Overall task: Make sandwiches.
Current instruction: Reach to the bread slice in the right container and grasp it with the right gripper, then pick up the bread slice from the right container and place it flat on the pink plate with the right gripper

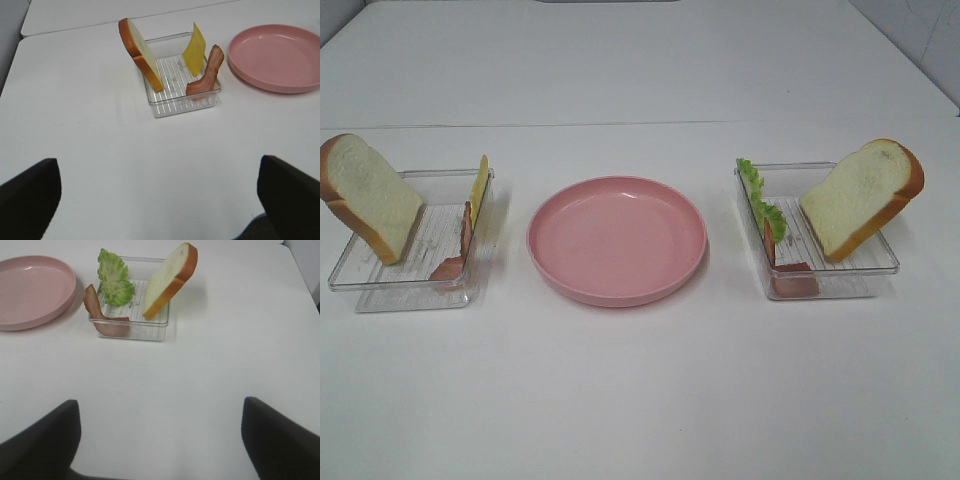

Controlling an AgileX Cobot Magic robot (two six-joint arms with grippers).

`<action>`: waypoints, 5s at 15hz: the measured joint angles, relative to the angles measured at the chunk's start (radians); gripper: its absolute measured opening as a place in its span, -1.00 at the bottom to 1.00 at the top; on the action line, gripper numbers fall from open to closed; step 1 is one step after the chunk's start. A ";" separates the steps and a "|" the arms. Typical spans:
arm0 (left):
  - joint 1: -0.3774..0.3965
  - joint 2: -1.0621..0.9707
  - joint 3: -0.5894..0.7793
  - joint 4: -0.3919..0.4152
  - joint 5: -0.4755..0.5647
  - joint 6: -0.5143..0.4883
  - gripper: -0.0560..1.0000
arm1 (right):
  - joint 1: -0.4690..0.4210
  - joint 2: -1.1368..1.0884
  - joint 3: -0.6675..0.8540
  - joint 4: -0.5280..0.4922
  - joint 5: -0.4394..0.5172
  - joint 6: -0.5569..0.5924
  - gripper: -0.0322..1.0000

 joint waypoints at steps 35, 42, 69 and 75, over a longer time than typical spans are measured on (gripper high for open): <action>0.000 0.000 0.000 0.000 0.000 0.000 0.98 | -0.022 1.441 -0.828 -0.003 0.144 0.033 0.69; 0.000 0.000 0.000 0.000 0.000 0.000 0.98 | -0.267 1.605 -0.874 0.140 0.143 -0.167 0.54; 0.000 0.000 0.000 0.000 0.000 0.000 0.98 | -0.267 2.221 -1.279 0.479 0.147 -0.390 -0.51; 0.000 0.000 0.000 0.000 0.000 0.000 0.98 | -0.267 2.221 -1.299 0.479 0.149 -0.330 -0.51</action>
